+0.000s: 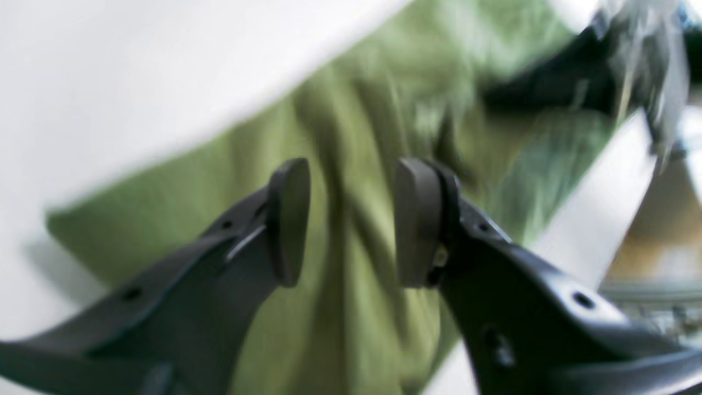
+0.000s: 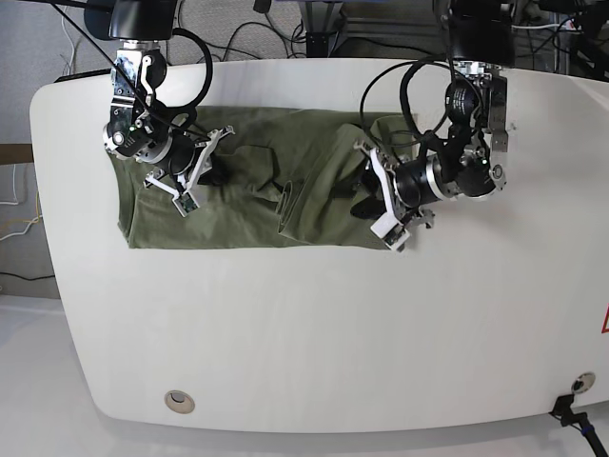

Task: Fold the T-shirt properly
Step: 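Fold the strip end held by the left gripper toward the right gripper, then release and regrasp the folded end with the left gripper, pressing it flat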

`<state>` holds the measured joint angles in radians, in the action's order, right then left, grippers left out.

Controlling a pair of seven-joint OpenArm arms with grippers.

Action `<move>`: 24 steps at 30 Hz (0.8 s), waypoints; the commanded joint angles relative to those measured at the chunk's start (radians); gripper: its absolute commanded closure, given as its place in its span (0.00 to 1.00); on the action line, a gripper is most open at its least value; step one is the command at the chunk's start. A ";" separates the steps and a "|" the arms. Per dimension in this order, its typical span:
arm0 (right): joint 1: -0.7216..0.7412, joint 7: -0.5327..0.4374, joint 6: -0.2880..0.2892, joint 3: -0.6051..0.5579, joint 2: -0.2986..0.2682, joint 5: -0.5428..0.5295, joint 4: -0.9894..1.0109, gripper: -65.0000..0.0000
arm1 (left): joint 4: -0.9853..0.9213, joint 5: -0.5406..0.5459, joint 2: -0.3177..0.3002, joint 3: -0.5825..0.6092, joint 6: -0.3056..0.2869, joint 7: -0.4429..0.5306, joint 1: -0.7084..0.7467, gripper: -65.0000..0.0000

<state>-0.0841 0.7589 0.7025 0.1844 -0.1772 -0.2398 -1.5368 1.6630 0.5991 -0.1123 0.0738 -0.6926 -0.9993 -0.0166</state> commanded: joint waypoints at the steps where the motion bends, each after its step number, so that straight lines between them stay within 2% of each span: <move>1: 0.000 0.032 -0.004 0.000 -0.006 0.026 -0.003 1.00 | 0.038 0.028 -0.033 0.013 -0.006 0.023 -0.001 0.51; 4: 0.000 0.032 -0.004 0.002 -0.006 0.026 -0.003 1.00 | 0.093 0.014 -0.082 0.027 -0.006 0.023 0.050 0.47; 10: -0.004 0.032 -0.004 0.002 -0.006 0.026 -0.003 1.00 | 0.133 -0.115 -0.077 0.028 -0.006 0.023 0.123 0.47; 15: -0.006 0.032 -0.004 0.002 -0.006 0.026 -0.003 1.00 | 0.099 -0.104 -0.016 0.083 -0.006 0.023 0.129 0.47; 21: -0.006 0.032 -0.004 0.002 -0.003 0.026 -0.003 1.00 | 0.087 -0.103 0.133 0.099 -0.006 0.021 0.137 0.47; 24: -0.006 0.032 -0.004 0.005 0.018 0.032 -0.003 1.00 | 0.101 -0.100 0.150 0.171 -0.006 0.021 0.134 0.47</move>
<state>-0.0872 0.7555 0.7025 0.1921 -0.1604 -0.2363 -1.5368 1.7386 0.4789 0.0387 0.2470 -0.6941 -1.0016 0.1284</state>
